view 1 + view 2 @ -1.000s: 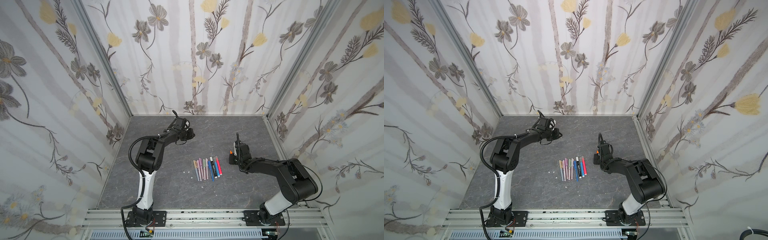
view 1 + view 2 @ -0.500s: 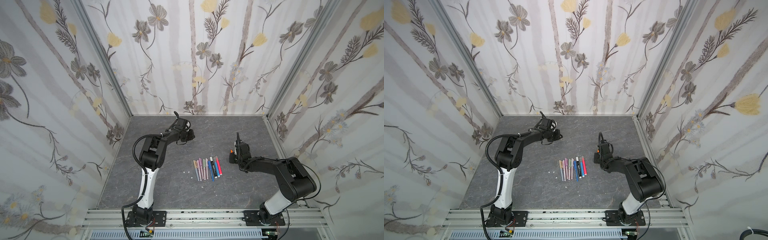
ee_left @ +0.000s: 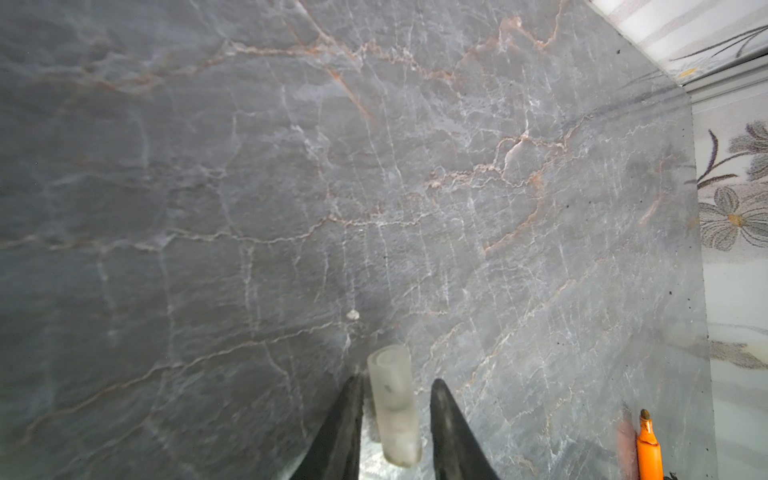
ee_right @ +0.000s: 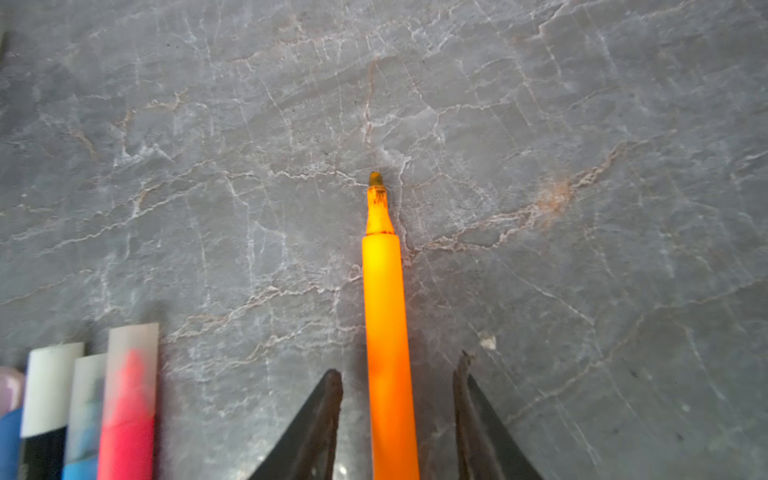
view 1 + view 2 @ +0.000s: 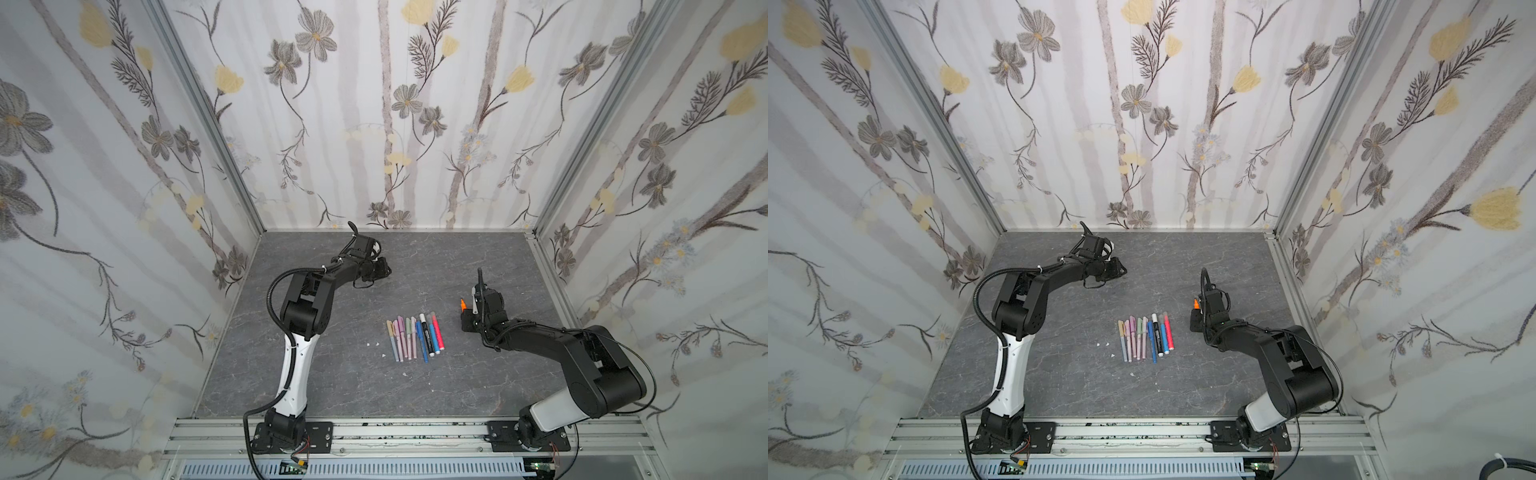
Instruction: Open the pen caps
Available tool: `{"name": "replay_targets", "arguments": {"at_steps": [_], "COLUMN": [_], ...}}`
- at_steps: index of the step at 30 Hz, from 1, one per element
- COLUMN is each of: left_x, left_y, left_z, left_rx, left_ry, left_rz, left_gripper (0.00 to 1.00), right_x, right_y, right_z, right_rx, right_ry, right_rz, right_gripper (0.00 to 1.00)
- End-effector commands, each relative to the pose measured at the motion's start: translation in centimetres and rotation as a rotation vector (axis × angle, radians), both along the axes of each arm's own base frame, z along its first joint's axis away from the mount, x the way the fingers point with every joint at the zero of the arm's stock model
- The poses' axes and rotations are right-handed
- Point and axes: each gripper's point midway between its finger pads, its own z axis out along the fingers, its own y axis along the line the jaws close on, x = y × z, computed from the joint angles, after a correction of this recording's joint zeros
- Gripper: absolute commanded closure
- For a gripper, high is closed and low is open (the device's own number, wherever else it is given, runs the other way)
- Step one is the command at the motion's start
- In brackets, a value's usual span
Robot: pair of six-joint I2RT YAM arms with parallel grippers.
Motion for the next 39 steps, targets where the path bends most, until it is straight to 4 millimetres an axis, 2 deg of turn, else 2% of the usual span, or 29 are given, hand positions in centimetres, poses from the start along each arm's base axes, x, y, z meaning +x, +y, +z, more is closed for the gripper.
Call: {"name": "replay_targets", "arguments": {"at_steps": [1,6,11,16,18,20,21,24,30,39], "left_x": [-0.4,-0.4,-1.0,-2.0,-2.6,-3.3,-3.8,-5.2,-7.4,-7.9], "left_y": [1.0,1.2,1.5,1.8,1.9,2.1,2.2,2.5,3.3,3.4], "left_z": [-1.2,0.1,3.7,8.6,10.7,12.7,13.5,15.1,15.2,14.8], "left_rx": [0.049,0.041,0.004,-0.035,-0.056,-0.077,-0.085,-0.127,-0.185,-0.191], "left_ry": [0.033,0.012,-0.053,-0.143,-0.184,-0.226,-0.247,-0.289,-0.298,-0.281], "left_rz": [0.019,0.032,0.041,0.041,0.036,0.03,0.03,0.029,0.041,0.044], "left_gripper": [0.66,0.65,0.57,0.38,0.24,0.03,0.0,0.0,0.0,0.0], "right_x": [-0.2,-0.6,-1.7,-2.5,-2.7,-2.9,-3.0,-3.3,-4.0,-4.4], "right_y": [1.0,2.5,5.3,7.8,8.5,8.9,9.0,9.2,9.3,8.8], "right_z": [2.1,5.0,5.3,3.8,3.1,2.6,2.3,1.8,0.9,0.0], "right_rx": [0.043,0.068,0.103,0.094,0.092,0.089,0.085,0.076,0.066,0.032], "right_ry": [-0.044,-0.089,-0.067,-0.014,0.004,0.02,0.026,0.04,0.068,0.093], "right_rz": [0.041,0.091,0.162,0.212,0.221,0.226,0.227,0.228,0.229,0.21], "right_gripper": [0.53,0.51,0.49,0.49,0.5,0.5,0.51,0.51,0.54,0.6]}}
